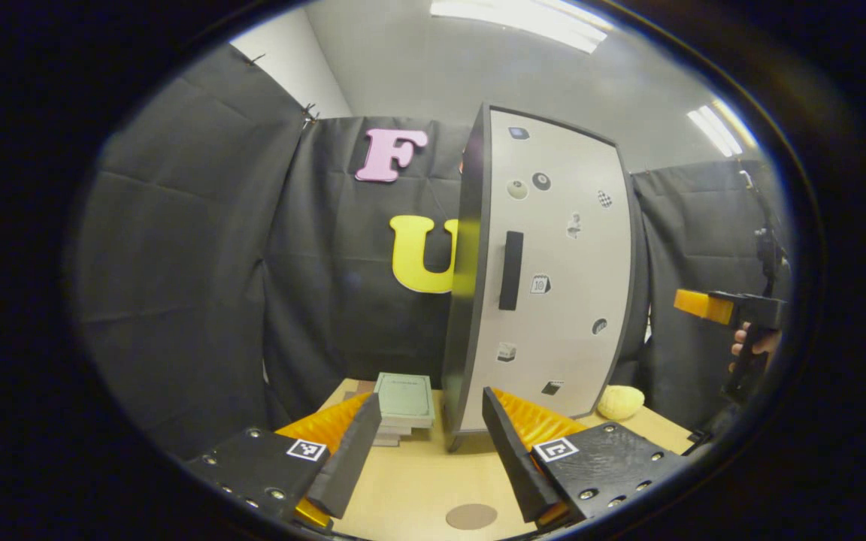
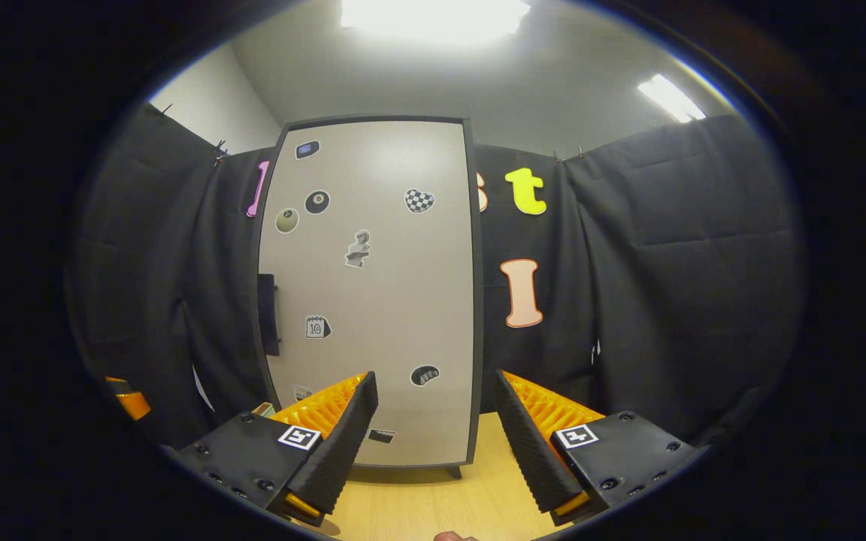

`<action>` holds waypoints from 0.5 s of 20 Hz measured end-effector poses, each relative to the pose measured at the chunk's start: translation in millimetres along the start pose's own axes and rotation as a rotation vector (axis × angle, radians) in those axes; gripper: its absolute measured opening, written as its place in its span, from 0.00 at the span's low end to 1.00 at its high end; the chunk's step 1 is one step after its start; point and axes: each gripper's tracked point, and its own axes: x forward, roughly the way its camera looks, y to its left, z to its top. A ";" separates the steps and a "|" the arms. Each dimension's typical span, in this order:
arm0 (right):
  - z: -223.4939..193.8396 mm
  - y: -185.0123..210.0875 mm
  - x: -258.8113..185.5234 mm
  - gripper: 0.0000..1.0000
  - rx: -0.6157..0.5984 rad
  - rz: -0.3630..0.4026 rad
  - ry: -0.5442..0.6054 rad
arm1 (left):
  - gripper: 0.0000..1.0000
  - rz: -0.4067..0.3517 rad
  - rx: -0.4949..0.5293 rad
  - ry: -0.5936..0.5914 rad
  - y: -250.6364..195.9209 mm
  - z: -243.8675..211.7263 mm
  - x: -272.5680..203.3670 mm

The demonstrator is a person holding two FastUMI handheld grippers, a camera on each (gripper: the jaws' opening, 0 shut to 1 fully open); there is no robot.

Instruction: Open the cabinet door with the right hand, grasp the bottle in the cabinet with the left hand and place it on the coaster, then close the cabinet door with the right hand.

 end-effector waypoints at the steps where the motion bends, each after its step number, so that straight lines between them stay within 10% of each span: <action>1: 2.3 7.6 7.3 0.98 -0.002 0.025 0.002 | 0.84 0.016 0.001 0.001 3.7 -1.4 -0.2; 10: 38.3 69.5 51.6 0.98 0.013 0.128 0.024 | 0.84 0.090 0.019 0.021 30.3 -16.8 -11.5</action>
